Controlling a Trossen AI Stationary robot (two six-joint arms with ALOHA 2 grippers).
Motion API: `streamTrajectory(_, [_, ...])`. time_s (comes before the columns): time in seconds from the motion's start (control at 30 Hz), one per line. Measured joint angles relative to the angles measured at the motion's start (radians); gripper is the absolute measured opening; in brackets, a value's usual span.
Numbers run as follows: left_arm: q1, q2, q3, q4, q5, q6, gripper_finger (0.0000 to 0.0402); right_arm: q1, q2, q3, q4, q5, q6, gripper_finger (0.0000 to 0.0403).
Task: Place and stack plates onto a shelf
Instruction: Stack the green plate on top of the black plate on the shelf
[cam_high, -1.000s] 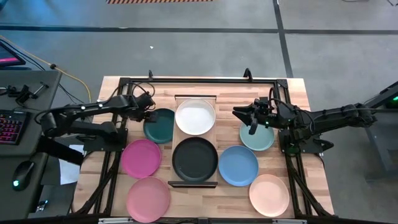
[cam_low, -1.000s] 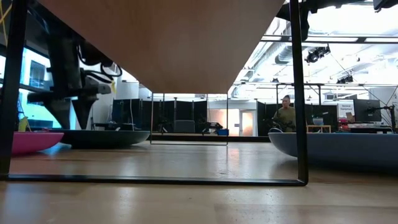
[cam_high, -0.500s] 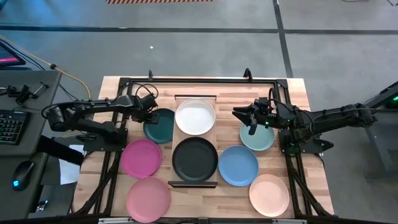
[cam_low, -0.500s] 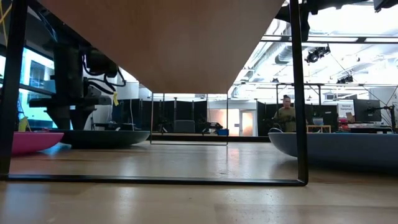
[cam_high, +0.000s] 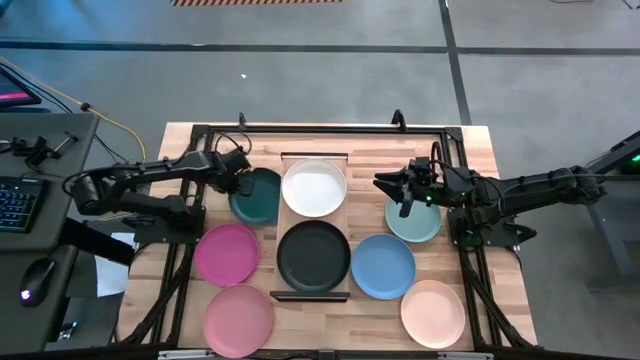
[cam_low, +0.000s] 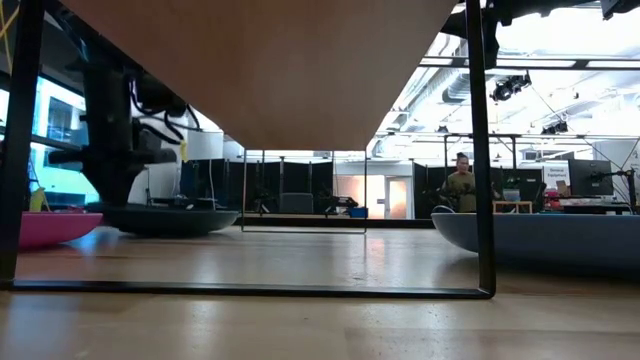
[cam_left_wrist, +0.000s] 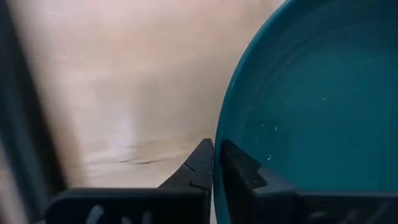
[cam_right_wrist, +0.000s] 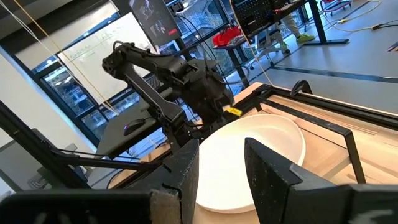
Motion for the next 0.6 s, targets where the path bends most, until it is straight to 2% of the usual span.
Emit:
streamTrajectory(0.3, [0.082,-0.132,0.154,-0.163,-0.179,0.064,0.0001,0.000,0.000,0.000,0.000,0.000,0.000,0.0110])
streamTrajectory(0.6, [0.114,-0.212,0.337,-0.216,-0.316,0.114,0.0001,0.000,0.000,0.000,0.000,0.000,0.000,0.0110])
